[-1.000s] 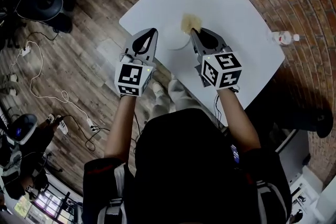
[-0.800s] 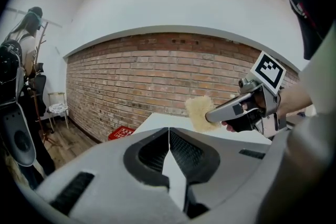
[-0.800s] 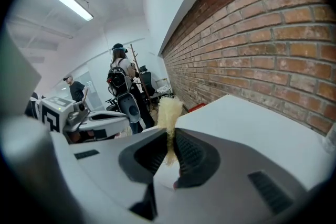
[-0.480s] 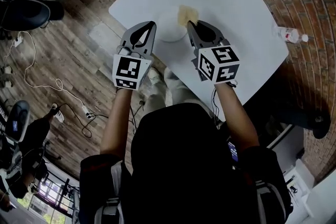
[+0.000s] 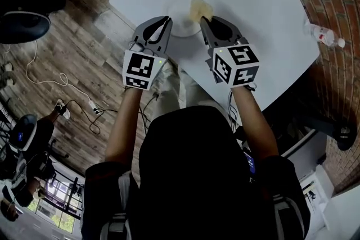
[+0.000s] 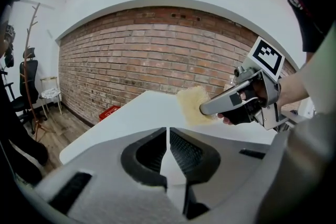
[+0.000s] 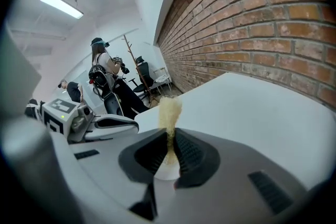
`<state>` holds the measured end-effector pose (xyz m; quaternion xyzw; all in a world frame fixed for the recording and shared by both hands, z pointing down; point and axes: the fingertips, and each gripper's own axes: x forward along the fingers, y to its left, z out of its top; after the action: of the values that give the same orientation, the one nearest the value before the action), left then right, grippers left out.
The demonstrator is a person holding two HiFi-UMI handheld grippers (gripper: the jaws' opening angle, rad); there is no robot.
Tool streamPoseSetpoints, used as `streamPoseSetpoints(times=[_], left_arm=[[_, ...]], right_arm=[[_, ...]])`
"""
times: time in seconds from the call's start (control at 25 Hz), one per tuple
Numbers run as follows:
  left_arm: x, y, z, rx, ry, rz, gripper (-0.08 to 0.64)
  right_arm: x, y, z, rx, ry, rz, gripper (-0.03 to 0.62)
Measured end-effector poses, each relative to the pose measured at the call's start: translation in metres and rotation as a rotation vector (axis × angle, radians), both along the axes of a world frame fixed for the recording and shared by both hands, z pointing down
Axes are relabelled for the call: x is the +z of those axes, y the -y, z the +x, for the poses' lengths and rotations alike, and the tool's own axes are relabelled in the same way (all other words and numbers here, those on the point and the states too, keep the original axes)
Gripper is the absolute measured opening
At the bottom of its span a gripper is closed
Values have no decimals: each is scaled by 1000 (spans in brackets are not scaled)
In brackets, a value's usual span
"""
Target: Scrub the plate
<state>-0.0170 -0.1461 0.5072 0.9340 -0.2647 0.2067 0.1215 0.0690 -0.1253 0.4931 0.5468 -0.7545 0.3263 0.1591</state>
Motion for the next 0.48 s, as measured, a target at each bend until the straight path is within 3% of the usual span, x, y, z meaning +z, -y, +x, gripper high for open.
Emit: streamPoseSetpoints(times=[0.48], left_arm=[[29, 10, 15, 93, 69, -16, 21]], right_arm=[[25, -6, 8, 7, 7, -50, 38]])
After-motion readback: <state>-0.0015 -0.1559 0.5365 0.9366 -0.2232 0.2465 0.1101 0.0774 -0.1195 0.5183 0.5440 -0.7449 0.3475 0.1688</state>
